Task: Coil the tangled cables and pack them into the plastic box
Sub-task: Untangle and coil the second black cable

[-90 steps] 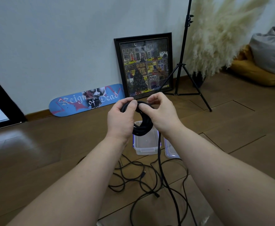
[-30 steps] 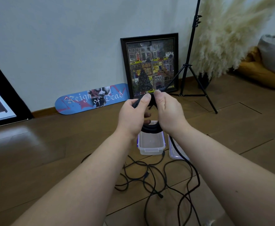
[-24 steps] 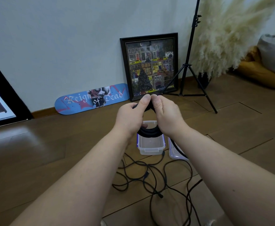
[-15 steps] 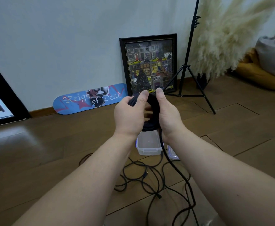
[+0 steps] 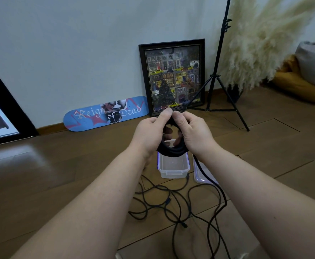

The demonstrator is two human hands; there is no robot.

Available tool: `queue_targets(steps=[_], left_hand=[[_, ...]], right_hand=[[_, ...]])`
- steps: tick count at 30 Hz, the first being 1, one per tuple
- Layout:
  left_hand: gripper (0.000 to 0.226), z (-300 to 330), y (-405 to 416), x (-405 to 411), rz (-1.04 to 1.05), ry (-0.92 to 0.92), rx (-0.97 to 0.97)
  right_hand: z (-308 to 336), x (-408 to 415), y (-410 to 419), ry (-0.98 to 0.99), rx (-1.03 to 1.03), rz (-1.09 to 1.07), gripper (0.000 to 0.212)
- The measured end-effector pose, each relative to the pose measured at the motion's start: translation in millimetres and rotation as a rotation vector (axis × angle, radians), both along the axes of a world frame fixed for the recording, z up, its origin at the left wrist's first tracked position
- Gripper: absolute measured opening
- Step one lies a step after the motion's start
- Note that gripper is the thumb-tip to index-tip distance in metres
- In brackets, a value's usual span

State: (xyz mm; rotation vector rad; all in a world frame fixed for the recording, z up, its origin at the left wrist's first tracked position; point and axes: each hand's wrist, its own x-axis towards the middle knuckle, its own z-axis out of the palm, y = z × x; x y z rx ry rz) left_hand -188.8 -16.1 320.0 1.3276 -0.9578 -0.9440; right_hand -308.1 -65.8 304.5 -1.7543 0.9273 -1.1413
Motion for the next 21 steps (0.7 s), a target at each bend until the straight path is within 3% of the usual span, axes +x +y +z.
queue_targets(steps=[3, 7, 11, 16, 21], left_hand=[[0.048, -3.5, 0.9, 5.7, -0.025, -0.055, 0.021], [0.044, -7.2, 0.8, 5.0, 0.037, -0.109, -0.044], [0.044, -6.2, -2.6, 0.8, 0.162, -0.091, -0.140], [0.054, -6.6, -5.6, -2.5, 0.178, -0.054, -0.159], [0.039, -3.5, -2.4, -5.2, 0.107, 0.113, -0.075]], right_hand=[[-3.6, 2.3, -1.5, 0.002, 0.021, 0.045, 0.032], [-10.3, 8.1, 1.5, -0.053, 0.049, 0.045, 0.045], [-13.2, 13.9, -0.9, -0.110, 0.109, 0.023, 0.034], [-10.0, 6.9, 1.3, 0.043, -0.062, -0.085, 0.028], [-7.2, 2.0, 2.0, 0.117, -0.139, -0.143, 0.035]])
